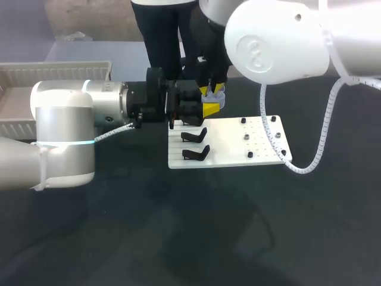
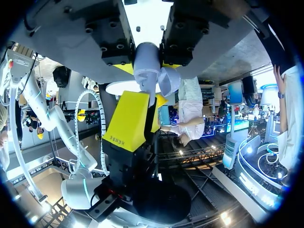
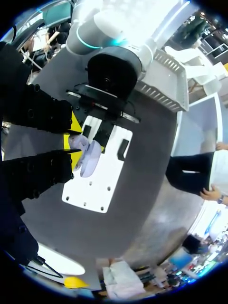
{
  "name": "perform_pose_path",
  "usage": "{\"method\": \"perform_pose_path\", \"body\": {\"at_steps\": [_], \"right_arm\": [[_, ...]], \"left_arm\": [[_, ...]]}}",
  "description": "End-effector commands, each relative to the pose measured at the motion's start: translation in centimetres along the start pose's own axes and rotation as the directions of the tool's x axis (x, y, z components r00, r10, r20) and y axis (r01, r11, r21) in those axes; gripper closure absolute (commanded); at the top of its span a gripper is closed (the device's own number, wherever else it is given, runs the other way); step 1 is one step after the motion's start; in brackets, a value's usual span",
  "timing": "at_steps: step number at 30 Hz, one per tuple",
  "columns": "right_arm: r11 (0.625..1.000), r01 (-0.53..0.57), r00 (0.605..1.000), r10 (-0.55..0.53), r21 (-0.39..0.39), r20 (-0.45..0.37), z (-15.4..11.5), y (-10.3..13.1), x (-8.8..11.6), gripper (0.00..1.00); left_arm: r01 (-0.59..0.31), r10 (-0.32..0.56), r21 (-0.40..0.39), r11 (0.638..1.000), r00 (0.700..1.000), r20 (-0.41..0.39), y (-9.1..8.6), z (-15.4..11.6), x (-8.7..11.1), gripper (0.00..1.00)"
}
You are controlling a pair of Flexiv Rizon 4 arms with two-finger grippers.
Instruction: Pick up each earbud case from the left stands, insert the matching earbuds, close the lid, and place the case in the box.
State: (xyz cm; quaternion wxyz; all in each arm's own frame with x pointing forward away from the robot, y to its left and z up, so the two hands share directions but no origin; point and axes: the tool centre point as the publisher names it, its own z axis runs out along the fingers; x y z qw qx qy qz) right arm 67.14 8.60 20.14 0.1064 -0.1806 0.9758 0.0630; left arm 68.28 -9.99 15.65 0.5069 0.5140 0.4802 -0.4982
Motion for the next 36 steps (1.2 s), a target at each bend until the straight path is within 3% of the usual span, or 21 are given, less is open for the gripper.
{"method": "perform_pose_path", "body": {"at_steps": [1,36], "right_arm": [[1.0,0.001,1.0,-0.001,-0.001,-0.007,0.14,0.06,-0.27,1.0],[1.0,0.016,0.999,-0.016,0.015,-0.042,1.07,-0.3,-0.29,1.0]], "left_arm": [[-0.004,0.004,-0.004,1.0,1.0,0.004,-0.07,0.05,0.08,1.0],[-0.004,0.004,-0.004,1.0,1.0,0.004,-0.07,0.05,0.08,1.0]]}}
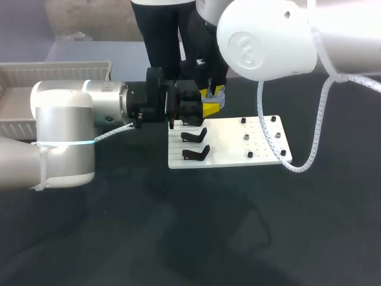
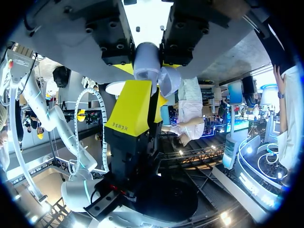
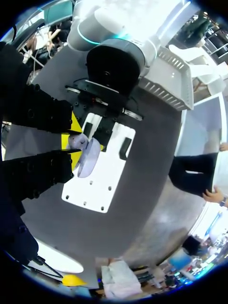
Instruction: Pick up each earbud case from the left stands, insert the matching earbuds, close the lid, and place the case in the box.
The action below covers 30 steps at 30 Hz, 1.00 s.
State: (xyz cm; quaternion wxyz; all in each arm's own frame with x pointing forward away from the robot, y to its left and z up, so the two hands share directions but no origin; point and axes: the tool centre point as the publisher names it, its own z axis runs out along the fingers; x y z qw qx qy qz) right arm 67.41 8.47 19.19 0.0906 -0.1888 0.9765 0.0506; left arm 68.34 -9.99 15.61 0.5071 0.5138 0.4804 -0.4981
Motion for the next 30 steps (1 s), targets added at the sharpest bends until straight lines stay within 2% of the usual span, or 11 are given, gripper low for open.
{"method": "perform_pose_path", "body": {"at_steps": [1,4,5,6,9,10,17,30], "right_arm": [[1.0,-0.004,1.0,0.004,-0.005,-0.001,0.09,-0.04,-0.32,1.0],[1.0,-0.003,1.0,0.003,-0.007,-0.001,0.07,-0.05,-0.32,1.0],[1.0,-0.002,1.0,0.002,-0.008,-0.002,0.06,-0.05,-0.32,0.9],[1.0,-0.002,1.0,0.002,-0.009,-0.001,0.02,-0.05,-0.32,0.84],[1.0,-0.002,1.0,0.002,-0.011,0.0,-0.03,-0.02,-0.31,0.73],[1.0,-0.001,1.0,0.001,-0.01,-0.001,-0.04,-0.02,-0.31,0.71],[1.0,-0.001,1.0,0.001,-0.008,-0.003,-0.1,0.04,-0.25,0.8],[1.0,-0.005,1.0,0.005,-0.004,-0.016,-0.23,0.29,-0.12,0.71]], "left_arm": [[-0.004,0.004,-0.003,1.0,1.0,0.004,-0.12,0.04,0.04,1.0],[-0.004,0.004,-0.003,1.0,1.0,0.004,-0.12,0.04,0.04,1.0],[-0.004,0.004,-0.003,1.0,1.0,0.004,-0.12,0.04,0.04,1.0],[-0.004,0.004,-0.003,1.0,1.0,0.004,-0.12,0.04,0.04,1.0],[-0.004,0.004,-0.003,1.0,1.0,0.004,-0.12,0.04,0.04,1.0],[-0.004,0.004,-0.003,1.0,1.0,0.004,-0.12,0.04,0.04,1.0],[-0.004,0.004,-0.003,1.0,1.0,0.004,-0.12,0.04,0.04,1.0],[-0.004,0.004,-0.003,1.0,1.0,0.004,-0.12,0.04,0.04,1.0]]}}
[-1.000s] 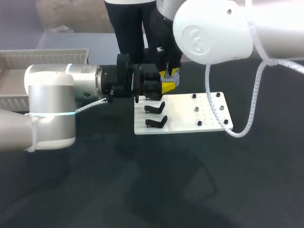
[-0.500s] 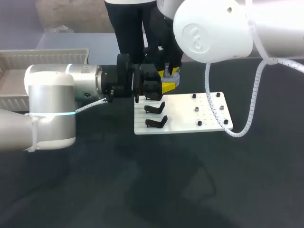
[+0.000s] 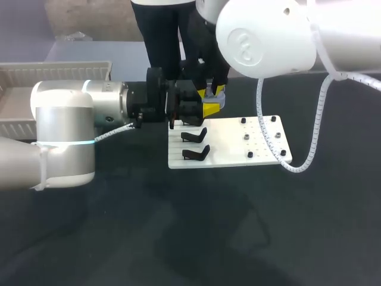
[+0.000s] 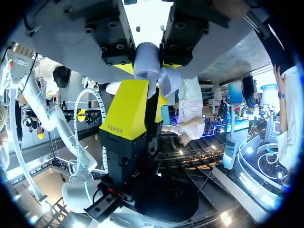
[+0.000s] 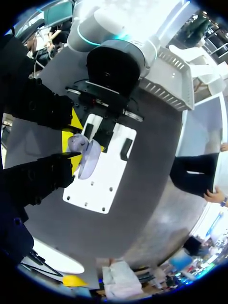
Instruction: Pick up each earbud case from the left stands, insert the matching earbuds, close the lid, and place the case in the box.
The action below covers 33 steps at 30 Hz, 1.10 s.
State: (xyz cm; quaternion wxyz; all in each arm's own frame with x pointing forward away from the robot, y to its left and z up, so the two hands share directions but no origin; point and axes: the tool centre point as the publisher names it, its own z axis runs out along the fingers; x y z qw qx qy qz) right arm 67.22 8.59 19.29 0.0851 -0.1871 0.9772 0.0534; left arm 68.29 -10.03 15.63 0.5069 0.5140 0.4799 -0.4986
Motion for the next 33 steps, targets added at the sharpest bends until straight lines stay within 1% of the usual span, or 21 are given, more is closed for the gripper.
{"method": "perform_pose_path", "body": {"at_steps": [1,5,8,11,13,16,19,23,26,27,29,33], "right_arm": [[1.0,-0.002,1.0,0.002,0.003,-0.006,-0.2,0.1,-0.2,0.71],[1.0,-0.007,1.0,0.007,0.01,-0.01,-0.3,0.2,-0.3,0.69],[1.0,-0.008,1.0,0.009,0.02,-0.012,-0.6,0.3,-0.3,0.7],[1.0,-0.013,1.0,0.014,0.02,-0.009,-1.6,0.4,-0.2,0.71],[1.0,-0.017,1.0,0.016,0.019,0.011,-2.5,0.5,-0.3,0.7],[0.999,-0.02,0.998,0.018,0.026,0.058,-3.6,0.0,-1.2,0.67],[0.999,-0.031,0.996,0.028,0.033,0.09,-3.8,-1.0,-2.5,0.64],[0.997,-0.061,0.991,0.055,0.047,0.122,-3.2,-2.8,-4.4,0.62],[0.994,-0.097,0.988,0.091,0.04,0.128,-2.1,-4.2,-5.4,0.62],[0.993,-0.111,0.987,0.106,0.038,0.117,-1.5,-4.7,-5.7,0.62],[0.99,-0.134,0.986,0.13,0.031,0.107,-0.7,-5.3,-5.9,0.64],[0.989,-0.142,0.987,0.139,0.036,0.08,0.6,-5.5,-5.7,0.65]], "left_arm": [[-0.004,0.004,-0.004,1.0,1.0,0.004,-0.1,0.0,0.1,1.0],[-0.004,0.004,-0.004,1.0,1.0,0.004,-0.1,0.0,0.1,1.0],[-0.004,0.004,-0.004,1.0,1.0,0.004,-0.1,0.0,0.1,1.0],[-0.004,0.004,-0.004,1.0,1.0,0.004,-0.1,0.0,0.1,1.0],[-0.004,0.004,-0.004,1.0,1.0,0.004,-0.1,0.0,0.1,1.0],[-0.004,0.004,-0.004,1.0,1.0,0.004,-0.1,0.0,0.1,1.0],[-0.004,0.004,-0.004,1.0,1.0,0.004,-0.1,0.0,0.1,1.0],[-0.004,0.004,-0.004,1.0,1.0,0.004,-0.1,0.0,0.1,1.0],[-0.004,0.004,-0.004,1.0,1.0,0.004,-0.1,0.0,0.1,1.0],[-0.004,0.004,-0.004,1.0,1.0,0.004,-0.1,0.0,0.1,1.0],[-0.004,0.004,-0.004,1.0,1.0,0.004,-0.1,0.0,0.1,1.0],[-0.004,0.004,-0.004,1.0,1.0,0.004,-0.1,0.0,0.1,1.0]]}}
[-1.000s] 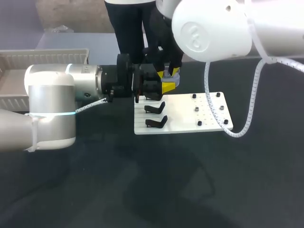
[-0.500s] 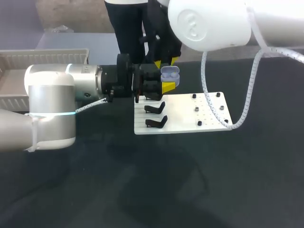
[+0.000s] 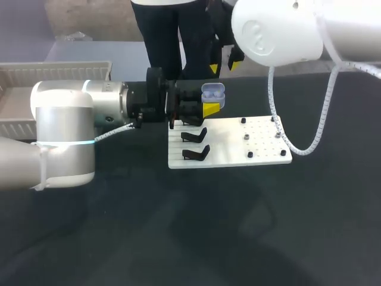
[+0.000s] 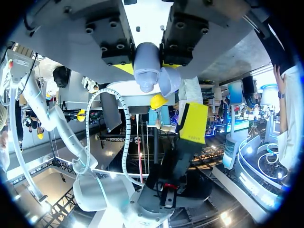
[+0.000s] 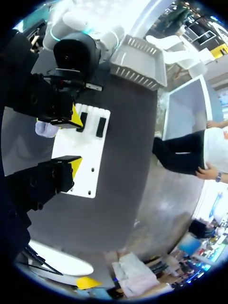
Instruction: Pick up each earbud case from the left stands, insert the matching earbuds, close the lid, and place the case in the box.
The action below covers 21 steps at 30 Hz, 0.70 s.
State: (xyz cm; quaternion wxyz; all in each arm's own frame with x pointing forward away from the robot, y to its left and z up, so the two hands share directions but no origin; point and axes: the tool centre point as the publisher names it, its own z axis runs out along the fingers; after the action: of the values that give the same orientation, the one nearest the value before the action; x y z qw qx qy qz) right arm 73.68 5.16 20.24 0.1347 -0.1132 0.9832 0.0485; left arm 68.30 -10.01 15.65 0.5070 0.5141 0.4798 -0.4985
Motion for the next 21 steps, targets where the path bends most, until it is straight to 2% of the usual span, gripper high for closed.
{"method": "perform_pose_path", "body": {"at_steps": [1,9,21], "right_arm": [[1.0,-0.003,1.0,0.003,0.003,-0.028,1.2,0.2,-0.6,0.64],[1.0,-0.011,0.999,0.011,-0.006,-0.052,1.5,0.4,1.1,0.63],[0.999,-0.029,0.999,0.028,-0.026,-0.037,0.5,0.9,3.0,0.61]], "left_arm": [[-0.004,0.004,-0.004,1.0,1.0,0.004,-0.1,0.0,0.1,1.0],[-0.004,0.004,-0.004,1.0,1.0,0.004,-0.1,0.0,0.1,1.0],[-0.004,0.004,-0.004,1.0,1.0,0.004,-0.1,0.0,0.1,1.0]]}}
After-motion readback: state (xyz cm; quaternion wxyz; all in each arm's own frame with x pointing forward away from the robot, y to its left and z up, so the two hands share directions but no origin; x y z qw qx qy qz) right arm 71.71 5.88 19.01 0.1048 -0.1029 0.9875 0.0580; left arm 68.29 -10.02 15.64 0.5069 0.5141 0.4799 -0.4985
